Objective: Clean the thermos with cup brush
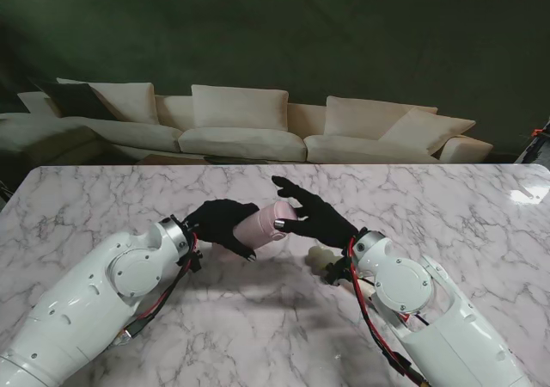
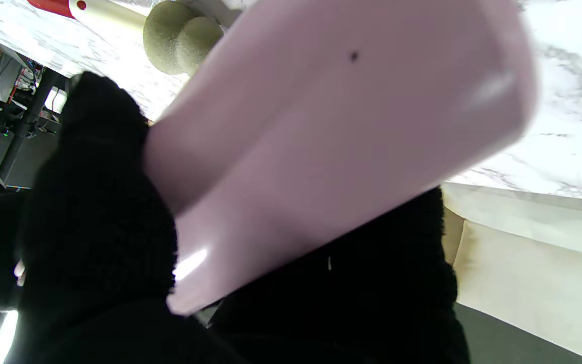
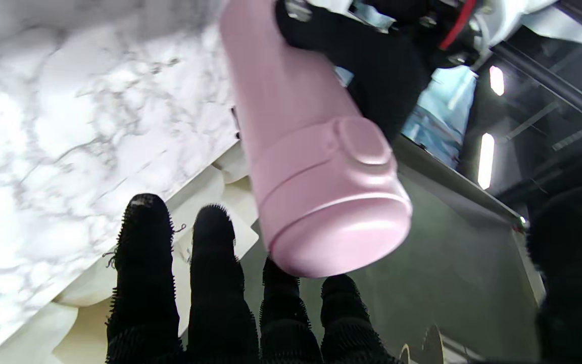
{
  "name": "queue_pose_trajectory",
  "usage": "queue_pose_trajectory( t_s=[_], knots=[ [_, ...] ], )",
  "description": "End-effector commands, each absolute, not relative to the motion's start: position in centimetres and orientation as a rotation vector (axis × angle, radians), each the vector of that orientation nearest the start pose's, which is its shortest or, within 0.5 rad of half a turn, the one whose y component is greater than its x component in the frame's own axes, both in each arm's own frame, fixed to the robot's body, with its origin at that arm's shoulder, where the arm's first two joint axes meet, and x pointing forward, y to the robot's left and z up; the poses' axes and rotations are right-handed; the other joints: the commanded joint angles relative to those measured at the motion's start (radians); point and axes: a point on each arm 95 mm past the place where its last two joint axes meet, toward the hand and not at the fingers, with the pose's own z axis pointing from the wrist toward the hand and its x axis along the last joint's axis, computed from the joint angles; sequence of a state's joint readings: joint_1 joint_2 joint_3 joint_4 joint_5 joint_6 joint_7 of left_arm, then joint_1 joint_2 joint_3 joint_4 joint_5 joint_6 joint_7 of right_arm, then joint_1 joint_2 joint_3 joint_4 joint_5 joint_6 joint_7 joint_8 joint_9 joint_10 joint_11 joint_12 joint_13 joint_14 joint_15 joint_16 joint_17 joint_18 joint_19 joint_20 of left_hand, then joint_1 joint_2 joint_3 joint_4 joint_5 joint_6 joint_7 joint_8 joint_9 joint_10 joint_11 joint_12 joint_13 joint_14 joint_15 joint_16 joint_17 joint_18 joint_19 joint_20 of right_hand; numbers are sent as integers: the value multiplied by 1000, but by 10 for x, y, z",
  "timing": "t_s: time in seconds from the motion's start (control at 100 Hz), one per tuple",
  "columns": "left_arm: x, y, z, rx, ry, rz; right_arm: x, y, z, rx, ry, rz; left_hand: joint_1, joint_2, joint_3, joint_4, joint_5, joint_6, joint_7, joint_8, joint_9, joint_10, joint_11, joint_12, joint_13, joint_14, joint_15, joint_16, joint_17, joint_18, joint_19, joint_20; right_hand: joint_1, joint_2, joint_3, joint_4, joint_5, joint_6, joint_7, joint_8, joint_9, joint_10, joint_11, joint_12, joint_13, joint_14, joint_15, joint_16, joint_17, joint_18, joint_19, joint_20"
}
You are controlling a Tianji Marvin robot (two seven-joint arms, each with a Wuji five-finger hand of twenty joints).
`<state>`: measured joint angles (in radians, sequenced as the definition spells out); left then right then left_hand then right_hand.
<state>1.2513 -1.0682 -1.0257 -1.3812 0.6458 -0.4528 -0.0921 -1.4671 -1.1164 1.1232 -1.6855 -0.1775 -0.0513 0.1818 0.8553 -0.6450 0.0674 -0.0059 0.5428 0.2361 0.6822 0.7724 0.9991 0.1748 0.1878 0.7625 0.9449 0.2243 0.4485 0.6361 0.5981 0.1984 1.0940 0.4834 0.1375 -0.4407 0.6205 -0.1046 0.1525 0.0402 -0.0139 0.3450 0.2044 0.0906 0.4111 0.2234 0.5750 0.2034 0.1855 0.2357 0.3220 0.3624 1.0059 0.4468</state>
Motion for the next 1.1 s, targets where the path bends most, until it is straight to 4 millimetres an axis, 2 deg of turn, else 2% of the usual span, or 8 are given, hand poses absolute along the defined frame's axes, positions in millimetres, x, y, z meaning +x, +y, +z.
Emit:
queue_pose_trajectory(
  t_s=[0.0, 0.19, 0.27, 0.37, 0.54, 0.67, 0.83, 1.09],
  knots=[
    [453, -45, -294, -1086, 1806, -1963, 408, 67, -274, -1822, -1407, -2167, 360, 272, 301, 57, 112, -249, 97, 18, 46, -73, 32, -8, 94, -136, 136, 27, 42, -162, 44, -5, 22, -45, -3, 0, -12, 9, 21, 120, -28, -4, 92, 41, 73, -72, 66, 28, 68, -37, 96, -26],
    [454, -45, -294, -1088, 1807, -1961, 409, 76, -276, -1781, -1368, -2130, 364, 276, 296, 56, 115, -251, 104, 16, 47, -72, 40, -12, 98, -134, 132, 24, 48, -165, 40, -9, 373, -41, -139, 33, 52, -26, 508, 150, 1, 15, 282, 107, 114, -117, 358, 208, 201, -135, 265, 80],
    [454, -45, -294, -1091, 1806, -1959, 409, 78, -277, -1754, -1379, -2126, 365, 281, 295, 56, 115, -251, 106, 16, 45, -72, 43, -12, 99, -136, 131, 23, 49, -165, 40, -10, 301, -68, 167, -11, 85, -68, 614, 109, 5, -6, 279, 105, 107, -152, 362, 202, 185, -160, 263, 108],
    [454, -45, -294, -1095, 1803, -1958, 408, 81, -278, -1716, -1395, -2142, 367, 285, 294, 56, 115, -248, 108, 16, 41, -71, 48, -12, 99, -134, 132, 23, 49, -165, 40, -11, 291, -64, 275, -33, 153, -114, 674, 114, 0, -30, 251, 94, 94, -168, 336, 191, 151, -164, 255, 123],
    [455, -45, -293, -1103, 1797, -1957, 406, 84, -281, -1660, -1377, -2173, 370, 293, 291, 54, 114, -250, 113, 18, 35, -70, 60, -7, 99, -133, 134, 24, 48, -162, 42, -11, 271, -72, 303, -37, 443, -157, 765, 132, 0, -80, 190, 71, 5, -184, 219, 133, -7, -146, 148, 120],
    [456, -46, -293, -1106, 1800, -1951, 405, 86, -284, -1622, -1313, -2192, 371, 293, 289, 54, 114, -250, 115, 18, 32, -70, 64, -8, 99, -133, 138, 26, 47, -162, 45, -10, 257, -99, 238, -151, 648, -238, 878, 4, 117, -166, 139, 64, -64, -215, 79, 40, -169, -87, -6, 88],
    [457, -46, -294, -1113, 1804, -1942, 404, 88, -285, -1569, -1162, -2169, 373, 298, 288, 53, 110, -252, 116, 20, 26, -72, 69, -5, 95, -132, 139, 27, 43, -162, 46, -9, 224, -94, 177, -115, 847, -266, 923, -37, 403, -315, 122, 72, -62, -251, 17, -12, -269, -30, -147, 13],
    [456, -44, -294, -1134, 1810, -1929, 399, 88, -279, -1514, -975, -2311, 376, 306, 286, 49, 99, -252, 121, 29, 11, -76, 77, 7, 82, -134, 141, 32, 30, -162, 42, -9, 140, -34, 181, -10, 511, -343, 730, 24, 222, -211, 60, 56, -120, -181, -12, 4, -258, -46, -165, 16]
  ],
)
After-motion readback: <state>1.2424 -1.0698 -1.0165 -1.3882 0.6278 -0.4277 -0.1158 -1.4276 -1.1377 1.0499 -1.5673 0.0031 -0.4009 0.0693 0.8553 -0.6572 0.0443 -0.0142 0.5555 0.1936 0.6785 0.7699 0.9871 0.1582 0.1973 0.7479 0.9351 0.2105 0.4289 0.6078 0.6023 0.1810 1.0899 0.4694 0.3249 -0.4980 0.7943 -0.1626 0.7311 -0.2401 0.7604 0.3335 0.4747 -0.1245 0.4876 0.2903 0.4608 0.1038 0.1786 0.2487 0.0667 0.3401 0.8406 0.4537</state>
